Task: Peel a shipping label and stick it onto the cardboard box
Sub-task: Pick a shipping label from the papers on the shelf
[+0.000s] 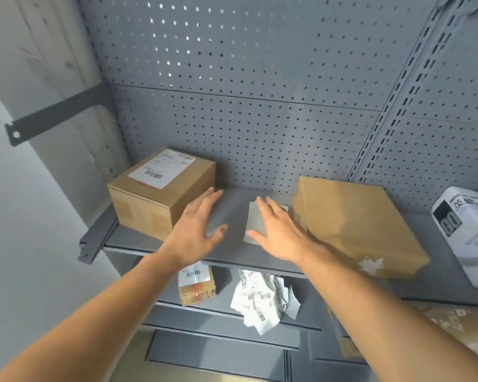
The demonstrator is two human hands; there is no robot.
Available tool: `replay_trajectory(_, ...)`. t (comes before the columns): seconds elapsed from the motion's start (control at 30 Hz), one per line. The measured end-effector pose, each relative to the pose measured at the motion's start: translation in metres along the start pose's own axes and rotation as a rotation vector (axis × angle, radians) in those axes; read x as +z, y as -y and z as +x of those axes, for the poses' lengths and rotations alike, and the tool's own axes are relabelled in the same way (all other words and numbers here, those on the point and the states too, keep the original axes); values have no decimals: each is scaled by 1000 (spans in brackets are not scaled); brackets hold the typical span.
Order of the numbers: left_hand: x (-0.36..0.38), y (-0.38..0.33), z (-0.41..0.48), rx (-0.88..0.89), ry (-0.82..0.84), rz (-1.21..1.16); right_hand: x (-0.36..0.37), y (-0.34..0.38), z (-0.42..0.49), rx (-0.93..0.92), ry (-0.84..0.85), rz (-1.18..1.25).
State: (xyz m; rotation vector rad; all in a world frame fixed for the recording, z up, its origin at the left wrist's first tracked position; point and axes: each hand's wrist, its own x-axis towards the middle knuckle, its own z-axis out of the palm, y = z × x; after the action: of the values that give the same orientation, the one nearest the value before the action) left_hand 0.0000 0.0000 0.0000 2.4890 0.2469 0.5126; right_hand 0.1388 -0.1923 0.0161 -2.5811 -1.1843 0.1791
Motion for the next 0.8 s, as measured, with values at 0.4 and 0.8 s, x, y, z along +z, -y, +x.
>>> replay_trajectory(0.4, 1, 11, -20, -52, -21, 16, 48, 14, -17, -212, 195, -162)
replay_trajectory(0.8, -6, 22, -36, -87, 24, 81, 54, 19, -24, -218, 77, -80)
